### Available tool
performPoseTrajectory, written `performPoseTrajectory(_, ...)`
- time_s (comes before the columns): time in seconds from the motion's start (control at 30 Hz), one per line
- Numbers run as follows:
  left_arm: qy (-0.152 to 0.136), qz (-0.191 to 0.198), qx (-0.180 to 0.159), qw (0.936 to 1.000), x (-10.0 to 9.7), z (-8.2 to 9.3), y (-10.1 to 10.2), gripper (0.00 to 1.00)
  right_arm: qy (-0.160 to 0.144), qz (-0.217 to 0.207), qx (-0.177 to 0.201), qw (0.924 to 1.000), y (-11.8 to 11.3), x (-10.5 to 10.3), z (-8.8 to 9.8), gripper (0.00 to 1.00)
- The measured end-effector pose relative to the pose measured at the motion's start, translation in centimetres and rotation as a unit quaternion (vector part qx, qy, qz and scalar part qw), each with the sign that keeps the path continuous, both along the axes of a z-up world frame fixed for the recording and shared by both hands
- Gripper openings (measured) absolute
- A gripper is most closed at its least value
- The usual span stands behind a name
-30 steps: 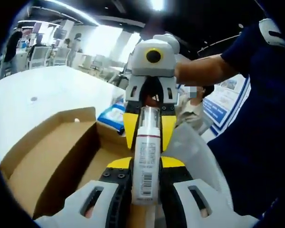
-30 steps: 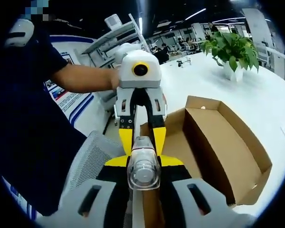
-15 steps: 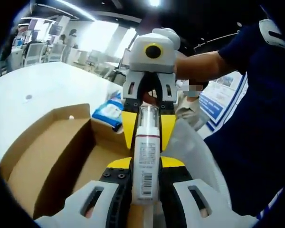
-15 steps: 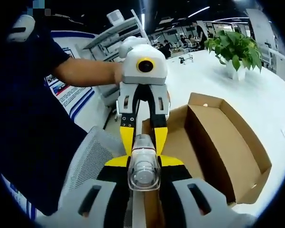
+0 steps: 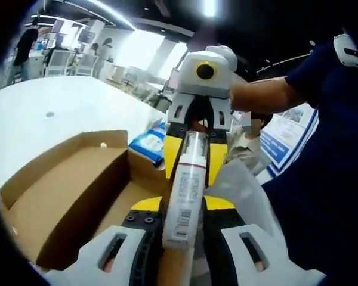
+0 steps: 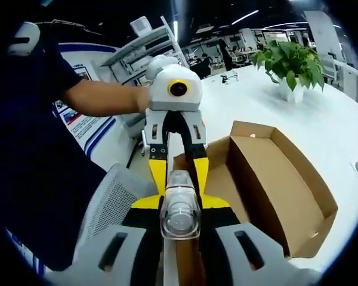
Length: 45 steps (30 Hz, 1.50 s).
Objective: Operate the shoe box by opening the lid, removing the specified soft item, and placing it in the target area until the item is outside and the box remains undamaged.
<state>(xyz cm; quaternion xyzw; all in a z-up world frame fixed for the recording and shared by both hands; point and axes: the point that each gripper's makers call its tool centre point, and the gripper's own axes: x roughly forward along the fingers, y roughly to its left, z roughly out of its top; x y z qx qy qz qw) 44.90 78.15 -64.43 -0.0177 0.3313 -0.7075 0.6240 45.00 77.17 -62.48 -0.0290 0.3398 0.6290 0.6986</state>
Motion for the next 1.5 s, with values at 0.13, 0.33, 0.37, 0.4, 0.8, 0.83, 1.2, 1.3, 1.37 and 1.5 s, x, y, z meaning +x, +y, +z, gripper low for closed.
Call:
performPoseTrajectory(0.13,-0.018,0.031,0.007,0.9993,0.6,-0.3,0.7,0.29,-0.008,-0.002,-0.028,0.9996,-1.3,0.1,-0.2,0.19)
performPoseTrajectory(0.33,-0.063,0.100,0.034,0.9924,1.5,-1.0,2.2,0.26,-0.023,0.008,-0.077,0.9967,-3.0,0.0,-0.3,0.20)
performPoseTrajectory(0.37,-0.057,0.116,0.034,0.9911,1.5,-1.0,2.3,0.26,-0.024,0.008,-0.084,0.9962,-3.2,0.0,-0.2,0.20)
performPoseTrajectory(0.4,-0.051,0.139,0.031,0.9884,1.5,-0.8,2.5,0.25,-0.026,0.009,-0.088,0.9957,-3.4,0.1,-0.1,0.20)
performPoseTrajectory(0.8,-0.089,0.222,0.023,0.9708,-0.2,0.0,3.9,0.22,-0.045,0.029,-0.177,0.9827,-6.7,0.0,0.5,0.20)
performPoseTrajectory(0.83,-0.093,0.221,0.025,0.9706,-0.6,-0.1,3.9,0.22,-0.046,0.031,-0.180,0.9821,-6.8,-0.1,0.5,0.20)
performPoseTrajectory(1.2,-0.098,0.215,0.016,0.9716,-2.3,-0.5,3.2,0.21,-0.046,0.042,-0.238,0.9692,-10.3,-0.6,1.3,0.20)
performPoseTrajectory(1.3,-0.100,0.208,0.015,0.9729,-2.7,-0.6,3.0,0.21,-0.046,0.037,-0.255,0.9652,-11.9,-0.6,1.6,0.20)
performPoseTrajectory(1.37,-0.101,0.208,0.014,0.9727,-2.7,-0.6,2.8,0.22,-0.045,0.036,-0.266,0.9623,-13.0,-0.6,1.6,0.20)
performPoseTrajectory(1.5,-0.096,0.189,0.014,0.9772,-3.5,-0.9,2.1,0.23,-0.045,0.042,-0.295,0.9534,-15.1,-0.8,1.4,0.20)
